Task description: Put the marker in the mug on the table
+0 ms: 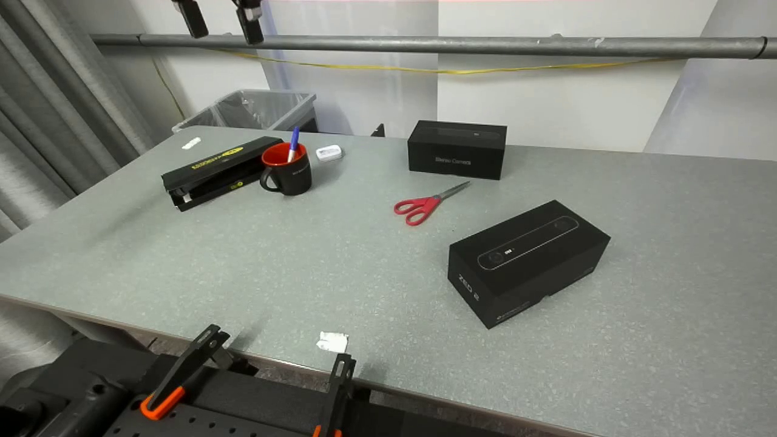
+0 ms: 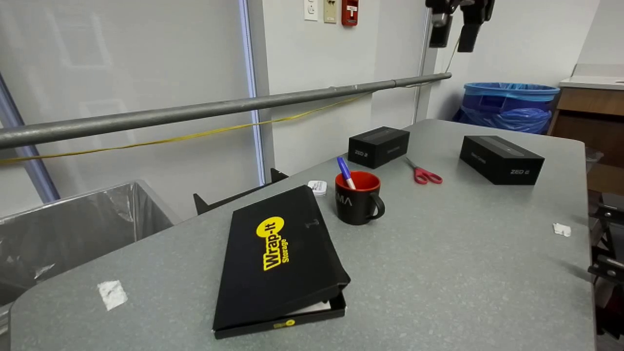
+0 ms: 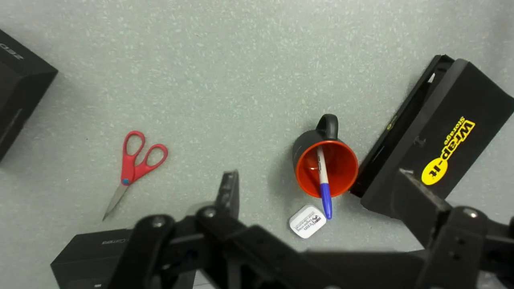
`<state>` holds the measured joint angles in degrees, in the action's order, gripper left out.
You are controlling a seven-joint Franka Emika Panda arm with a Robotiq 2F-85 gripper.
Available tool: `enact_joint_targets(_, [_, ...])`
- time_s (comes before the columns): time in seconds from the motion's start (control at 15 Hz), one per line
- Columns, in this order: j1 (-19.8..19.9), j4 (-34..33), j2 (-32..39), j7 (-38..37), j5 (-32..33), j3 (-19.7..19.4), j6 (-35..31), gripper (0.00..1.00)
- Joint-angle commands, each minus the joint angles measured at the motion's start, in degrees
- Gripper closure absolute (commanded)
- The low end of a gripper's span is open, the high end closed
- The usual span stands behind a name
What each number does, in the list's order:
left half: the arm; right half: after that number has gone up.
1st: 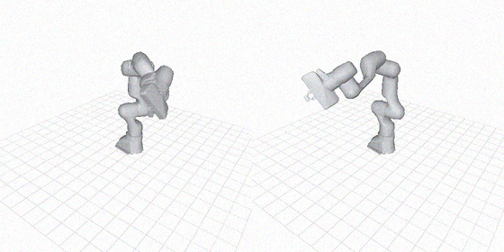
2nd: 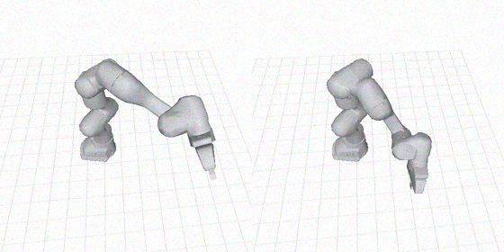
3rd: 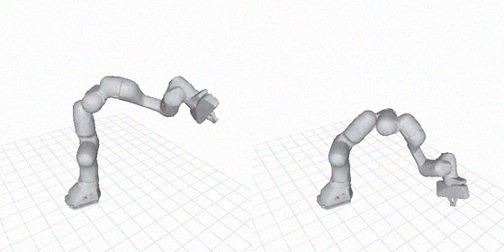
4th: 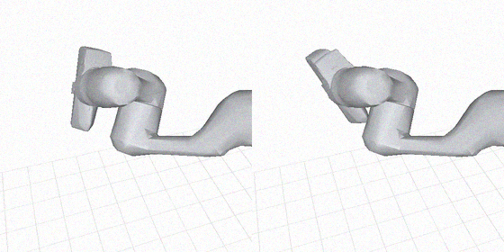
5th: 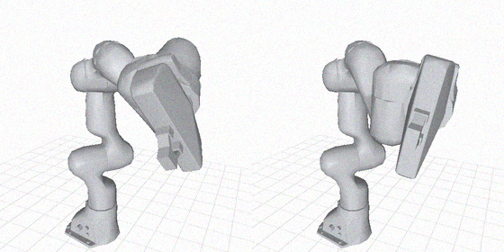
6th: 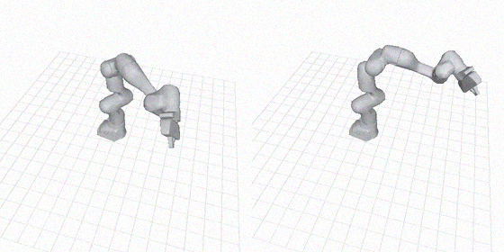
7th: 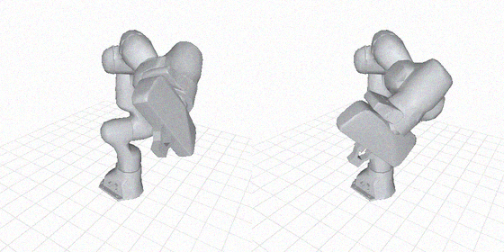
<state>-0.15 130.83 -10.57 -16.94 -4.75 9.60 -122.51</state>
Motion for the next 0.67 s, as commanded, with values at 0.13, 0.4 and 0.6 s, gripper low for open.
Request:
enact_joint_targets(0.13, [-1.9, -2.21, 2.49, -0.67, 0.16, -1.29, 0.21, 0.0])
enact_joint_targets(0.4, [-1.92, -3.22, 4.08, -1.38, 0.63, -1.16, -1.06, 0.0])
enact_joint_targets(0.6, [-2.12, -6.18, 11.64, -1.95, 2.11, -0.95, -4.03, 0.0])
